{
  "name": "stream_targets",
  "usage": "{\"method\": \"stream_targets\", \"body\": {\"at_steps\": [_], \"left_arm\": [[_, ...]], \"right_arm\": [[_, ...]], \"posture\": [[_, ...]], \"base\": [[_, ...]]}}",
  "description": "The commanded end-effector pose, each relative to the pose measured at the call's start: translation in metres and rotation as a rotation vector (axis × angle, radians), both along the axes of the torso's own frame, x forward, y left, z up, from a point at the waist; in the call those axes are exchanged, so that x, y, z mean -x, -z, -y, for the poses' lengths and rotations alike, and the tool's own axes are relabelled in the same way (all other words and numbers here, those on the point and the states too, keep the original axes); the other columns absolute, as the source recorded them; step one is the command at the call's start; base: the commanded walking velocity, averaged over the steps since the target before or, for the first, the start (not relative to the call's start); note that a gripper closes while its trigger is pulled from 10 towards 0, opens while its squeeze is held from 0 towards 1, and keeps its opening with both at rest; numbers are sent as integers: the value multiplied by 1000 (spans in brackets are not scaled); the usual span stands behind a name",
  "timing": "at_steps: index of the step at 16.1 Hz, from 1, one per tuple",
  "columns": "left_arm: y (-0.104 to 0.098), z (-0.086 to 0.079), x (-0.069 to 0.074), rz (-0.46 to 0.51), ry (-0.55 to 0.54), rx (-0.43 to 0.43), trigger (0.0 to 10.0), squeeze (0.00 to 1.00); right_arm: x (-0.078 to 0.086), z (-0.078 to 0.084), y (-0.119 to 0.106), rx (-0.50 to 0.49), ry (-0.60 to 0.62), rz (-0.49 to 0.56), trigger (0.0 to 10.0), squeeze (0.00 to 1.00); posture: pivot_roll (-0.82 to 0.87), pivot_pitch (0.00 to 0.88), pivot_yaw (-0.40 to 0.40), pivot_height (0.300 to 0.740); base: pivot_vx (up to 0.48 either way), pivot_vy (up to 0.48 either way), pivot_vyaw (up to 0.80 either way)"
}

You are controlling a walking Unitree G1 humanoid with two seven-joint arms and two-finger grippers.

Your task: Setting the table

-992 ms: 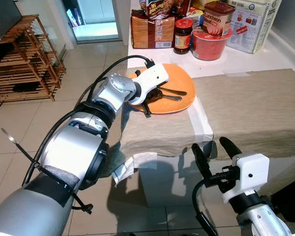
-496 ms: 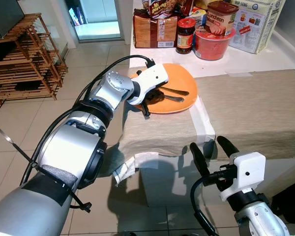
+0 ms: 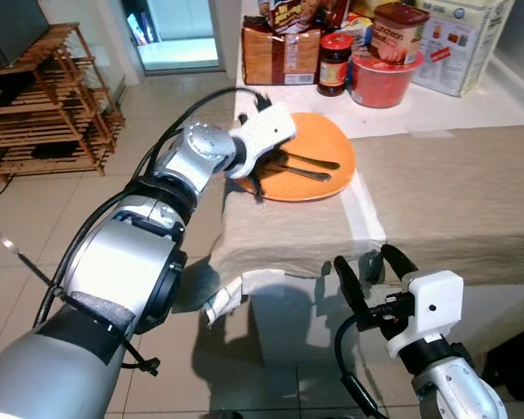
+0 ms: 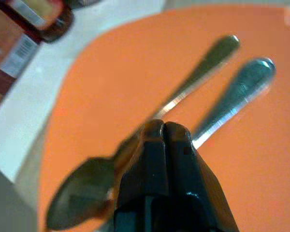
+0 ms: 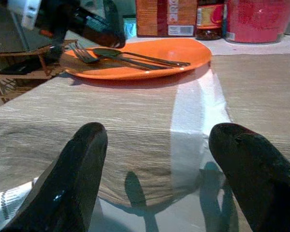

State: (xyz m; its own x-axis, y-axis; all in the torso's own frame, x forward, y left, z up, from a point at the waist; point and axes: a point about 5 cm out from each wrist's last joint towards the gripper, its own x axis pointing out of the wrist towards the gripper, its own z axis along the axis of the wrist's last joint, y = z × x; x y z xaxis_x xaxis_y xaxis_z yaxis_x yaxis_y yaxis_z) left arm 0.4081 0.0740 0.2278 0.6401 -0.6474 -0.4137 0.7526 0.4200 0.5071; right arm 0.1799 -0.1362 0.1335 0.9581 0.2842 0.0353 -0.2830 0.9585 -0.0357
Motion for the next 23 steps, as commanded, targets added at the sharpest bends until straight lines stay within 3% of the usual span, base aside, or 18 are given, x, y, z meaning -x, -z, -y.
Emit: {"method": "stream_targets", "body": {"at_steps": [1, 6, 13, 17, 19, 23], "left_arm": [[-11, 5, -1, 42, 7, -10, 10000, 0], [14, 17, 4, -9, -3, -72, 10000, 0], [38, 10, 7, -57, -29, -152, 10000, 0], [41, 4, 8, -96, -22, -137, 10000, 0], [40, 10, 10, -117, 13, -89, 10000, 0], [46, 21, 16, -140, 78, -79, 10000, 0]], "right_arm": [[0, -2, 0, 1, -6, 6, 10000, 0], [2, 0, -1, 6, 10, 7, 10000, 0], [8, 1, -1, 6, 24, 0, 10000, 0], [5, 1, 1, 7, 15, -3, 10000, 0], [3, -1, 2, 4, 3, -1, 10000, 0], [0, -1, 2, 3, -9, 2, 10000, 0]], "posture": [[-143, 58, 98, 740], [-176, 68, 116, 740], [-179, 82, 124, 740], [-147, 79, 112, 740], [-131, 75, 106, 740], [-117, 69, 96, 740]], "base": [[0, 0, 0], [0, 0, 0], [0, 0, 0], [0, 0, 0], [0, 0, 0], [0, 0, 0]]}}
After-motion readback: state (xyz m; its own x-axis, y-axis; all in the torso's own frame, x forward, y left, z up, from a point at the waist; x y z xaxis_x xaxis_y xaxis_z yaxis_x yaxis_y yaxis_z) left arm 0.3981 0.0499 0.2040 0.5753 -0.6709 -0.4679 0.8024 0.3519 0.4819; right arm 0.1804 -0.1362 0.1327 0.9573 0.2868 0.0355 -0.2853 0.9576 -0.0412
